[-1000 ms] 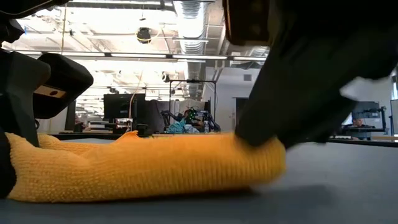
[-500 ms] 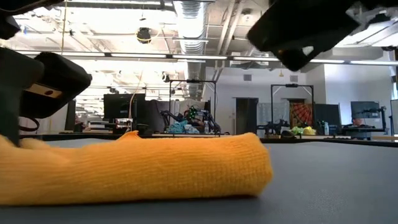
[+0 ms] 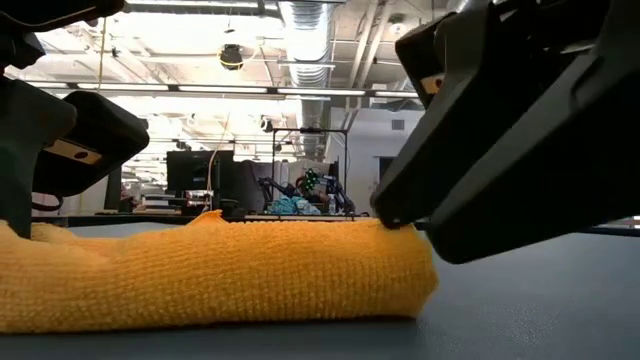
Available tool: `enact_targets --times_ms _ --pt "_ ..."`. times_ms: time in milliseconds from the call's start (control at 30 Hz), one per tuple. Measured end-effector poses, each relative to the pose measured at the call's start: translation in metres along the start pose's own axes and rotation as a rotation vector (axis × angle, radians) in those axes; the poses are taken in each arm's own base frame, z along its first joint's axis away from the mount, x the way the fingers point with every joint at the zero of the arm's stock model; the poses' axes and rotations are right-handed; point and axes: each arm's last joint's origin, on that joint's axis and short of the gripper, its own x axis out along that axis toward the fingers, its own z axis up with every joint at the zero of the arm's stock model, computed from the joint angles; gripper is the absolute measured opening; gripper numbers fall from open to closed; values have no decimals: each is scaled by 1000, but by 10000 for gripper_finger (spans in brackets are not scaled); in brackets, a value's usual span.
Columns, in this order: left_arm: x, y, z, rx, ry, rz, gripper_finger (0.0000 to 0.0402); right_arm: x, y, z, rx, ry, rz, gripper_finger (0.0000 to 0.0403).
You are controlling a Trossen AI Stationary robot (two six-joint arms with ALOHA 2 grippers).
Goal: Roll towel
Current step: Roll the orange microfiber towel
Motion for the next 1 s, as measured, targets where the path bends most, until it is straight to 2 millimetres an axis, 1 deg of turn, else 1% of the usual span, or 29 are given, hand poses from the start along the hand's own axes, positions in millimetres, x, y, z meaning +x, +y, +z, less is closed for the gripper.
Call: enact_targets --times_ms 133,400,467,567,633,700,767,833,1000 --pt "0 0 0 2 1 -1 2 0 -2 1 -20 -5 -47 141" --pt "0 0 0 7 -1 1 2 2 -7 1 -3 -2 -47 141" --pt "0 0 0 6 -2 2 2 3 -7 1 0 -1 -21 141" --pt "0 0 0 6 -2 2 2 9 -6 -4 9 -1 -4 141" --pt "0 0 0 5 -3 2 2 14 -4 -10 2 14 -2 141" --pt "0 0 0 5 -4 1 2 21 -5 -14 41 22 -15 138" --pt "0 0 1 2 -2 -3 2 22 -7 -16 110 30 -37 129" --pt "0 0 0 -3 4 -11 2 25 -11 -18 202 41 -54 111" --pt "0 -1 0 -27 19 -41 2 22 -16 -17 358 72 -53 38"
